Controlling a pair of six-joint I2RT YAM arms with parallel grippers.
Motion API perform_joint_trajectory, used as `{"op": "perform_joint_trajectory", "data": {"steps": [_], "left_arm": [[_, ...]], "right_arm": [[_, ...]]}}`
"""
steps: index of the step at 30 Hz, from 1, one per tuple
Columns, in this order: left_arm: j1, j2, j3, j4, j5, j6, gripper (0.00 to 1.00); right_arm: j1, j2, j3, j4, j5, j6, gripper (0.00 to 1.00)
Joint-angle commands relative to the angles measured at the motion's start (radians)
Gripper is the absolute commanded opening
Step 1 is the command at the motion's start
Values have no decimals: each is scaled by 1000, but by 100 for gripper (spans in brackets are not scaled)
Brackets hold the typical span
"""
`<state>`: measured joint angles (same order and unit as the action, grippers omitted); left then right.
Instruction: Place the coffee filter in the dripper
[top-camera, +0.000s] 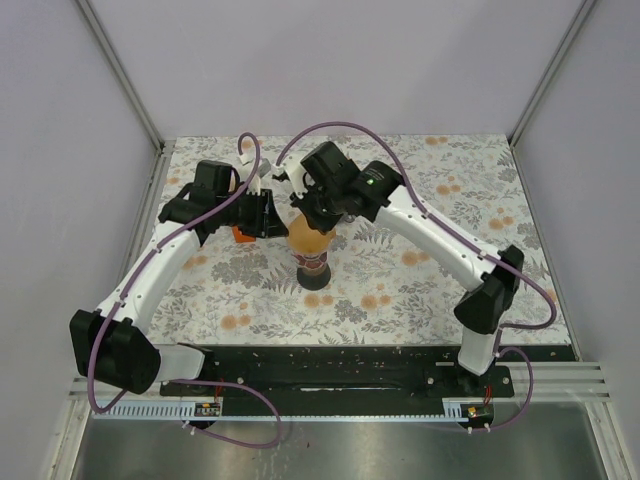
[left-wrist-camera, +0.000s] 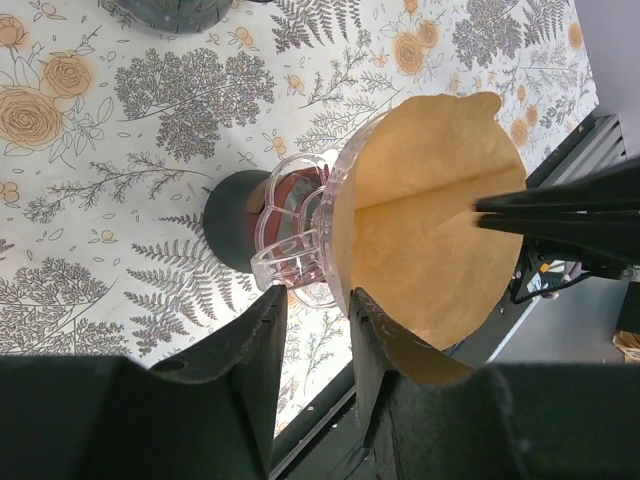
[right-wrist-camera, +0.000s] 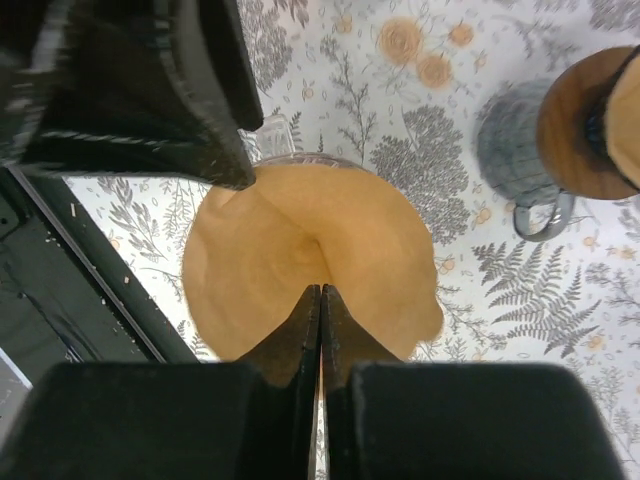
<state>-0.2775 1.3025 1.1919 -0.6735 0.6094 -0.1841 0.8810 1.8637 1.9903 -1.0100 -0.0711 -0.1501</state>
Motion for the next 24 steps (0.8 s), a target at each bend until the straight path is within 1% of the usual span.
{"op": "perform_joint_trajectory", "data": {"steps": [1, 6, 9, 10, 14, 16, 19, 22, 24], "left_arm": [[-2, -6, 2, 18, -11, 5, 36], [-2, -11, 18, 8, -19, 14, 37], [-3, -14, 40, -4, -25, 25, 40], [-3, -16, 44, -6, -25, 28, 43], [-3, -26, 69, -12, -25, 41, 58], [-3, -31, 84, -12, -28, 48, 63], [-3, -35, 106, -15, -33, 54, 70], [-3, -42, 129, -24, -37, 66, 76], [0, -49, 149, -35, -71, 86, 77]], "right_arm": [[10, -107, 33, 48, 20, -25, 0], [-4, -152, -2, 50, 65, -28, 0], [-33, -192, -27, 54, 106, -23, 0], [-51, -205, -37, 62, 106, -17, 0], [-122, -267, -93, 102, 87, 13, 0], [-152, -291, -120, 119, 74, 24, 0], [-209, -316, -166, 152, 37, 52, 0], [-264, -334, -218, 191, 57, 84, 2], [-310, -356, -266, 230, 65, 115, 4]]}}
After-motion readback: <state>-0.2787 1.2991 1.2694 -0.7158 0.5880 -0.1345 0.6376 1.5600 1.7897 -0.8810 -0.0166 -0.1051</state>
